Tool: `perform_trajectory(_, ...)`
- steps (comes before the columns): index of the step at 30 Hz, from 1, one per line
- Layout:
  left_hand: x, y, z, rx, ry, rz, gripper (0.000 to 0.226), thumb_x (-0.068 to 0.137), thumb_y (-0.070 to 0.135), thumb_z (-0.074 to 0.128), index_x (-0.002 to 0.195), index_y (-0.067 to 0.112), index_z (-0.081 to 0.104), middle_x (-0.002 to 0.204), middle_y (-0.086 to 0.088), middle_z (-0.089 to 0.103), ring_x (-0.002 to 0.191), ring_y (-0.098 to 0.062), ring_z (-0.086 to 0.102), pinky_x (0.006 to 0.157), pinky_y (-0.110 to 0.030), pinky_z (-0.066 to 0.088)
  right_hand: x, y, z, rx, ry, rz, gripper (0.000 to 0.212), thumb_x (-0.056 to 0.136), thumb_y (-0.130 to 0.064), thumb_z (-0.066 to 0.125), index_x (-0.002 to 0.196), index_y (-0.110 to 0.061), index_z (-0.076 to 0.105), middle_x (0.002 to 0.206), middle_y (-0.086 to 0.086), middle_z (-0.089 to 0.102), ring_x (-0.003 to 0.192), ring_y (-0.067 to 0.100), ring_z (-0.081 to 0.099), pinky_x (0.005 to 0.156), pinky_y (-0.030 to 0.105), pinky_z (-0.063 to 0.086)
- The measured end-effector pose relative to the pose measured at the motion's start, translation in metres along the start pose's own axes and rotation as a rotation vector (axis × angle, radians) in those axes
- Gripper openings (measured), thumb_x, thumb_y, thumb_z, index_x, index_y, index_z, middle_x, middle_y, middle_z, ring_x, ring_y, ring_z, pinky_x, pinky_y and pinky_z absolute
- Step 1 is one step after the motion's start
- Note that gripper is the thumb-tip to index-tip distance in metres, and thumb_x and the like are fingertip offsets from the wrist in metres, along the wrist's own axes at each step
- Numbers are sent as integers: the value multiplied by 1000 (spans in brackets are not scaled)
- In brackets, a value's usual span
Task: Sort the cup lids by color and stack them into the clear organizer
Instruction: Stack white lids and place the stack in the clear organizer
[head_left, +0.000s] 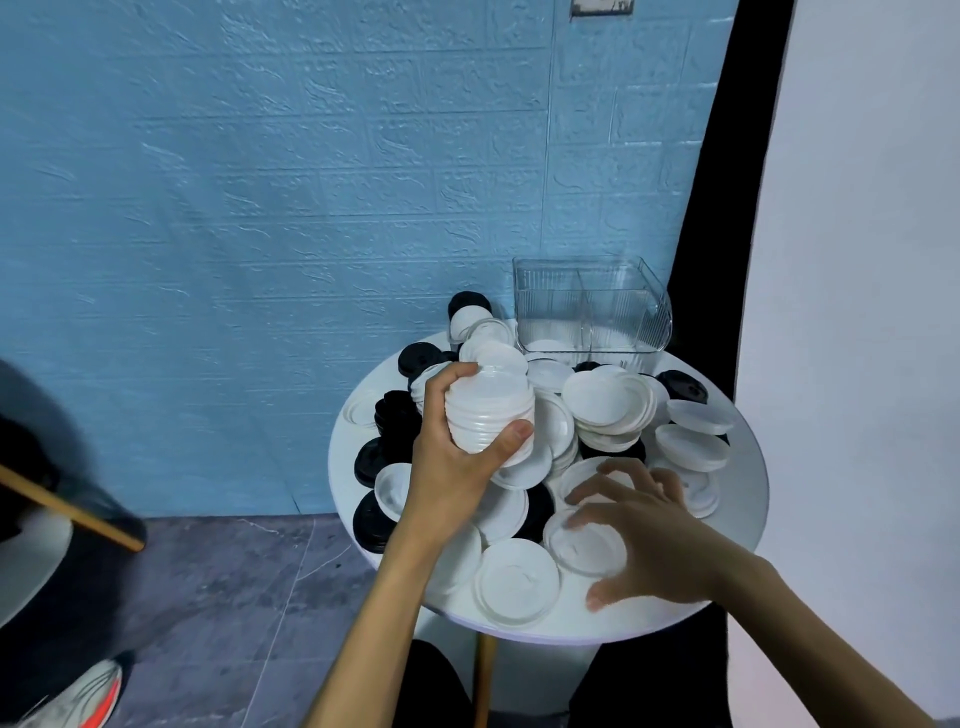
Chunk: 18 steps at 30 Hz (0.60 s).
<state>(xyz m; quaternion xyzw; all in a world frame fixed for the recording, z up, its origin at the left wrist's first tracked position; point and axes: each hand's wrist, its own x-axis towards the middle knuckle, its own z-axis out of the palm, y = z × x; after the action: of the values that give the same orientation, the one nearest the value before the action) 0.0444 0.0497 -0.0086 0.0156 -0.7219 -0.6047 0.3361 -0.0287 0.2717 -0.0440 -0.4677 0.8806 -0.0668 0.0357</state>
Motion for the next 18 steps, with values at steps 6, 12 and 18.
perform_trajectory(6, -1, 0, -2, 5, -4, -8, 62, 67, 43, 82, 120, 42, 50, 116, 33, 57, 107, 1, 57, 87, -12, 46, -7, 3, 12, 74, 152, -29, 39, 74, -72, 62, 103, -47, 68, 144, -39, 37, 149, -2, 0, 112, 38, 6)
perform_trajectory(12, -1, -3, 1, 12, -4, -17, 63, 66, 43, 82, 121, 42, 50, 119, 32, 57, 111, 0, 57, 90, -13, 46, -5, 7, -7, 482, 393, 34, 28, 87, -62, 65, 102, -39, 71, 115, -31, 66, 122, -5, 53, 102, 32, 39)
perform_trajectory(18, -1, -3, 4, 13, -4, -8, 65, 65, 43, 82, 122, 39, 50, 118, 33, 58, 108, 4, 57, 88, -8, 43, 26, -12, -51, 1023, 640, -27, 8, 93, -20, 67, 93, -12, 66, 81, -5, 65, 74, 9, 59, 69, 20, 48)
